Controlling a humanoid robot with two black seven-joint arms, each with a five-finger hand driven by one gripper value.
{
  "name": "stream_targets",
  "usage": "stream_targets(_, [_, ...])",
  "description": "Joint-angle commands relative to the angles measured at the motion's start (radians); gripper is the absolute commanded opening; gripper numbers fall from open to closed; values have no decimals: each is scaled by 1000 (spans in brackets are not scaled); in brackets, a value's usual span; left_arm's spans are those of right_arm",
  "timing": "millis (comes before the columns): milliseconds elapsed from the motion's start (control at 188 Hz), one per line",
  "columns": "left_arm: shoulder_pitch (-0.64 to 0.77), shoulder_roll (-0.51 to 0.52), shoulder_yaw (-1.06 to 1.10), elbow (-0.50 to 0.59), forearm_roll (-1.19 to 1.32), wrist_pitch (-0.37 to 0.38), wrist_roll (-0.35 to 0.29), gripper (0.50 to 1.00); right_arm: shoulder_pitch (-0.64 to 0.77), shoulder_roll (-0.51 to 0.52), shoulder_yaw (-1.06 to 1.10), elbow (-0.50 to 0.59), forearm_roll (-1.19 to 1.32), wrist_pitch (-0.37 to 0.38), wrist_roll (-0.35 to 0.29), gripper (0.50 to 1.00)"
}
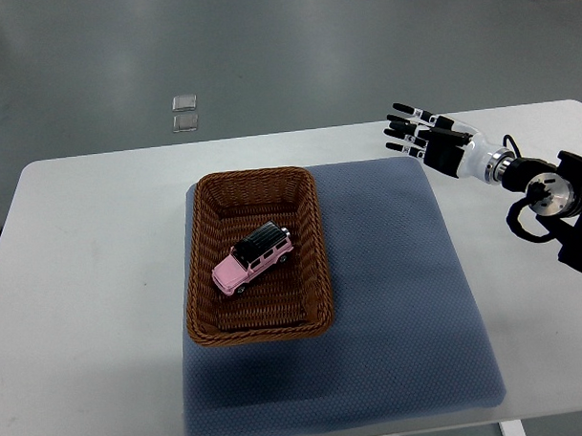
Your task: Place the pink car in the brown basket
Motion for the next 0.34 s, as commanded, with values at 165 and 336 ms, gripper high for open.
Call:
stream_targets(165, [0, 0, 0, 0, 0, 0, 0, 1000, -1, 10, 4, 1, -4, 11, 0, 915])
stream_targets(336, [0, 0, 0, 0, 0, 0, 0, 1000, -4, 9, 6, 1, 9, 20, 0, 915])
